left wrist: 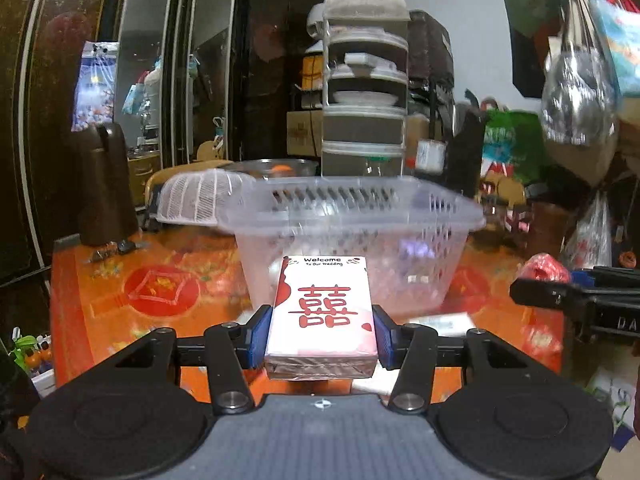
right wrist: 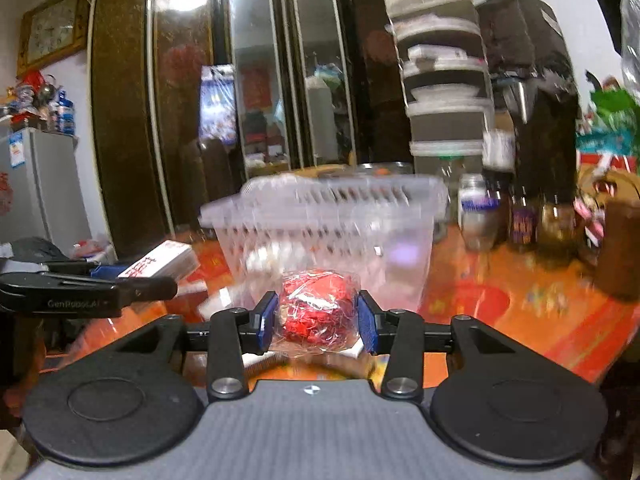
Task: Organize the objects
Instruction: 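Carry wedding box and red bag over the basket and open both tools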
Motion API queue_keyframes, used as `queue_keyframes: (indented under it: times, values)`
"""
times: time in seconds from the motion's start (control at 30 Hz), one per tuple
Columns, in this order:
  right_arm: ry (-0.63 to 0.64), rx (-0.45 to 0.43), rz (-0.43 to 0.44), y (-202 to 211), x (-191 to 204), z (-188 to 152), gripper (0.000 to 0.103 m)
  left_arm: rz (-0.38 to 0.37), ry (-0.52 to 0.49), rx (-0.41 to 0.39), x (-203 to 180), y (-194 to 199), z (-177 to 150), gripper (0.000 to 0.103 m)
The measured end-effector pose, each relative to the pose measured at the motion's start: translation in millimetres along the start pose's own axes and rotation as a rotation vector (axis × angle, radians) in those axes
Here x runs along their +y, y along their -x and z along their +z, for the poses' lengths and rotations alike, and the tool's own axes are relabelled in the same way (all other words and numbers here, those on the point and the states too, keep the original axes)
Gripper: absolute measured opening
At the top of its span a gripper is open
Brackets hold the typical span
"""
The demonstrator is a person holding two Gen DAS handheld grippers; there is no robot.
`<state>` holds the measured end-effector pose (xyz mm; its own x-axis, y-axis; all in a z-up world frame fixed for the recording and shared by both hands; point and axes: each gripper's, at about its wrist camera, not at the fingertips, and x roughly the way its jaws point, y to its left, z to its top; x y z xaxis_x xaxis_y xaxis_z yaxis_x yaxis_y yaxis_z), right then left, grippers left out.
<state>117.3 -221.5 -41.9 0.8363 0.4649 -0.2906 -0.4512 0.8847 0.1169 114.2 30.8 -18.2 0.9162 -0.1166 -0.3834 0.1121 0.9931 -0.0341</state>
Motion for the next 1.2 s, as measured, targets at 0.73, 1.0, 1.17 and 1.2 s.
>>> queue_keyframes:
  times: [0.73, 1.0, 1.17, 1.2]
  values:
    - [0.022, 0.118, -0.123, -124, -34, 122, 0.046, -0.012, 0.055, 0.099, 3, -119, 131, 0.054]
    - [0.014, 0.209, -0.117, -154, -43, 114, 0.046, -0.016, 0.078, 0.171, 3, -150, 124, 0.054]
    - [0.008, 0.237, -0.121, -166, -49, 109, 0.046, 0.001, 0.072, 0.216, 1, -169, 116, 0.054]
    - [0.007, 0.241, -0.120, -167, -49, 108, 0.046, 0.003, 0.074, 0.225, 1, -173, 114, 0.054]
